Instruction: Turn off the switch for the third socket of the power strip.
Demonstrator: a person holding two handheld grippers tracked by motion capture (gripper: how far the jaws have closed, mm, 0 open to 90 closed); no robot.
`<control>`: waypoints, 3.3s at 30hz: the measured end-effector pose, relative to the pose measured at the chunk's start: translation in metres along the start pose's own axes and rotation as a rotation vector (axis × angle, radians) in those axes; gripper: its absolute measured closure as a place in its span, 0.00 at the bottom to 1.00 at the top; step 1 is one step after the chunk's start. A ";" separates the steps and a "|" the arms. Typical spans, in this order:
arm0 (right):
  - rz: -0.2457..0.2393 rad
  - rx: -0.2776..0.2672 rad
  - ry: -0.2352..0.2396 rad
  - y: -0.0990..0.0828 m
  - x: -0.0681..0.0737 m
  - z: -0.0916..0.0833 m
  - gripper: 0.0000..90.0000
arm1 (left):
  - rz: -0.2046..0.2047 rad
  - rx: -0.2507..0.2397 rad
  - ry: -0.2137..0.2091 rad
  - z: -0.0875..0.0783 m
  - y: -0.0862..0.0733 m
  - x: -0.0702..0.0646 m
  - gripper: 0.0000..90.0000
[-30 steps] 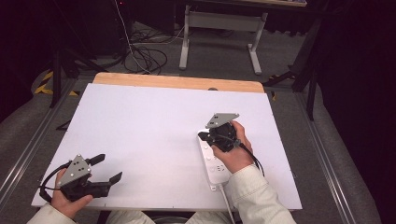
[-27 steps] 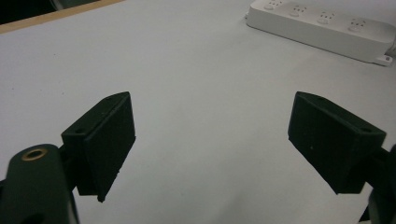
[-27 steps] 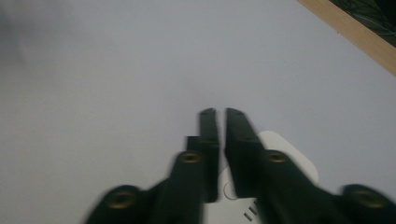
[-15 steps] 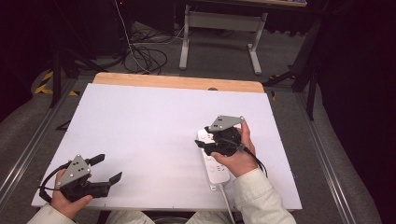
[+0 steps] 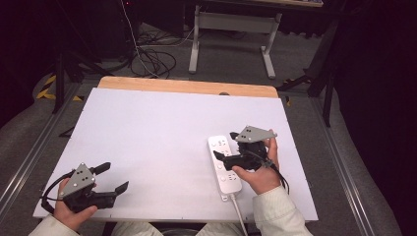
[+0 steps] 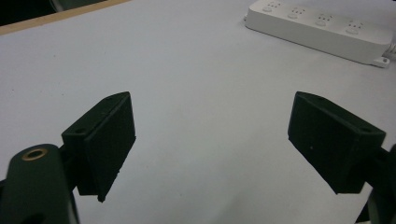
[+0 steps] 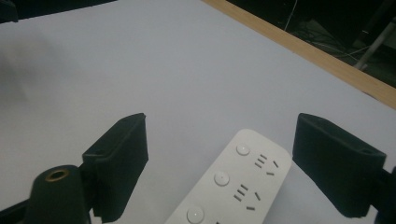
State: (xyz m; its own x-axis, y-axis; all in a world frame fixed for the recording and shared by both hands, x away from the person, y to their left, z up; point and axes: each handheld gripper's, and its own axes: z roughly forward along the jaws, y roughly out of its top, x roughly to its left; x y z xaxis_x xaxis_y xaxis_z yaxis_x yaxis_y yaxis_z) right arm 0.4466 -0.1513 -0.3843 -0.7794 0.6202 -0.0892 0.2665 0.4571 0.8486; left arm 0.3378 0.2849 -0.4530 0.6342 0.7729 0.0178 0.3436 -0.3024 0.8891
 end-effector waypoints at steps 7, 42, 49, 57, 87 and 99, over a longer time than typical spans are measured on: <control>0.015 -0.041 0.004 -0.015 0.000 -0.017 0.20 | -0.001 -0.007 -0.001 -0.001 0.000 0.000 0.17; 0.197 -0.010 0.046 -0.110 -0.008 -0.037 0.20 | -0.009 -0.020 0.000 -0.001 0.000 -0.004 0.17; 0.160 -0.034 0.023 -0.123 -0.006 -0.039 0.17 | -0.002 -0.024 0.001 -0.001 0.000 -0.004 0.16; 0.114 -0.040 0.004 -0.138 -0.005 -0.038 0.13 | -0.006 -0.030 0.008 0.001 -0.001 -0.003 0.16; 0.134 -0.052 -0.034 -0.143 -0.005 -0.040 0.12 | -0.009 -0.034 0.008 0.006 -0.006 0.002 0.11; 0.139 -0.041 -0.037 -0.145 -0.006 -0.039 0.12 | -0.008 -0.033 0.018 0.006 -0.006 0.003 0.13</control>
State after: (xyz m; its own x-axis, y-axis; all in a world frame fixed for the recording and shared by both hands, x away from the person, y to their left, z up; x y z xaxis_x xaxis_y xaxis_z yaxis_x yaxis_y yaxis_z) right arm 0.3905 -0.2457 -0.4862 -0.7150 0.6990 0.0117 0.3460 0.3393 0.8747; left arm 0.3418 0.2854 -0.4609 0.6190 0.7852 0.0183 0.3256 -0.2777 0.9038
